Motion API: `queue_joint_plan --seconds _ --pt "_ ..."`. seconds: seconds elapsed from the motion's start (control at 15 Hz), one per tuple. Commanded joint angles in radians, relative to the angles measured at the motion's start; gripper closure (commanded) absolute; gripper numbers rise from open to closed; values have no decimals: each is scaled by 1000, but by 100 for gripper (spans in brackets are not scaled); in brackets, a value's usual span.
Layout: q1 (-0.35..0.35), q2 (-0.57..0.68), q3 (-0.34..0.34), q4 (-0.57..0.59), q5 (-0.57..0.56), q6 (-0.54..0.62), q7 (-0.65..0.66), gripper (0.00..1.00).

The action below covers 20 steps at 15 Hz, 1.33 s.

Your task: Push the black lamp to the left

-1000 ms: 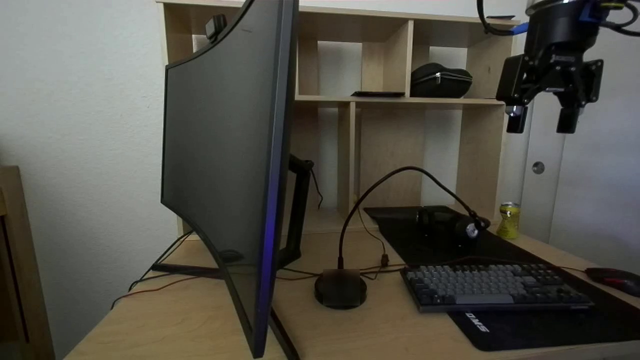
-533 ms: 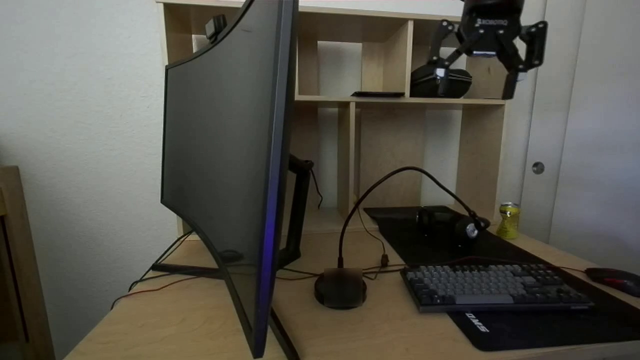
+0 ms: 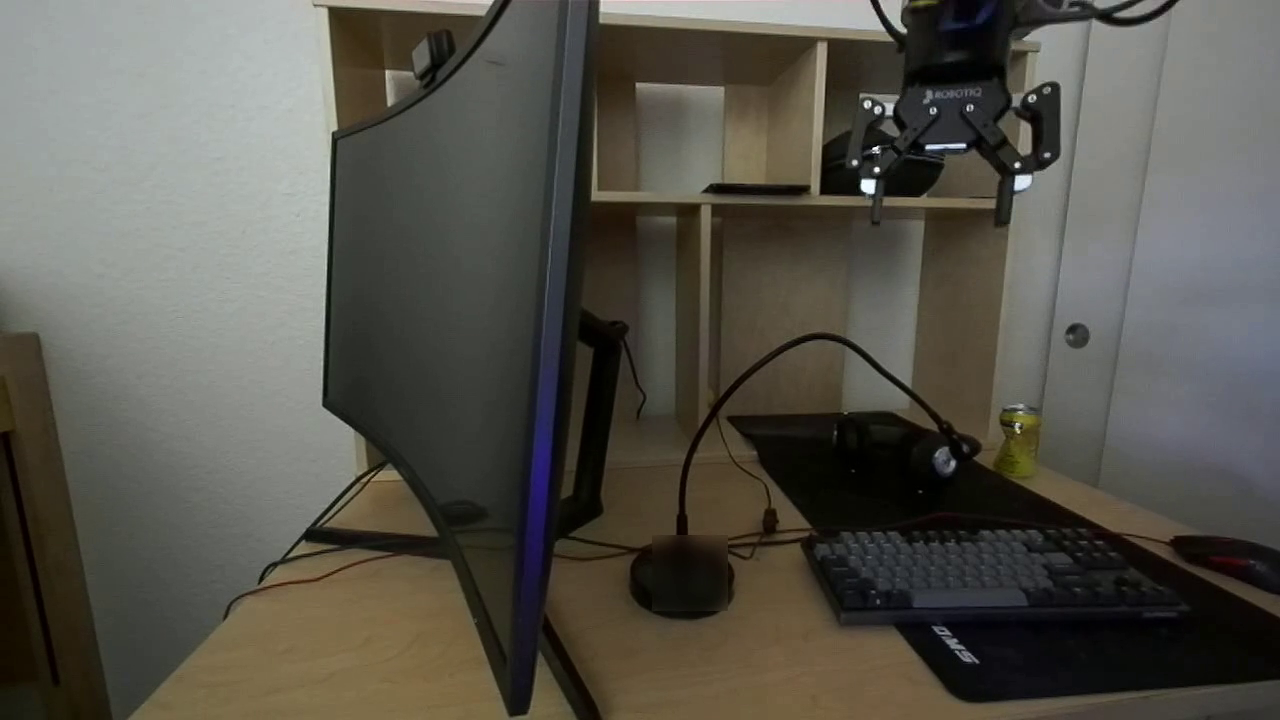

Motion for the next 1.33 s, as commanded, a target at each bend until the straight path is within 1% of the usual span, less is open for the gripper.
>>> queue_joint_plan --seconds 0.0,0.13,0.2,0.33,0.47,0.53,0.6,0.8,1.07,1.13,1.2,1.27 --pt "-85 142 -77 25 -35 24 37 0" --pt "-127 235 -142 64 -46 28 50 0" --pt "-87 148 -119 10 -40 25 29 0" --pt "-114 212 -163 34 -42 30 29 0" --pt "-116 238 -168 52 -42 30 30 0" --pt "-112 280 -160 79 -34 9 80 0" --pt "-114 341 -161 120 -12 -14 161 0" --pt "-110 478 -177 191 44 22 276 0" --pt "-99 642 -204 309 153 19 437 0" --pt "-98 672 -208 337 188 10 476 0" --pt "-91 605 -209 262 143 29 415 0" --pt "-90 638 -213 289 162 28 441 0"
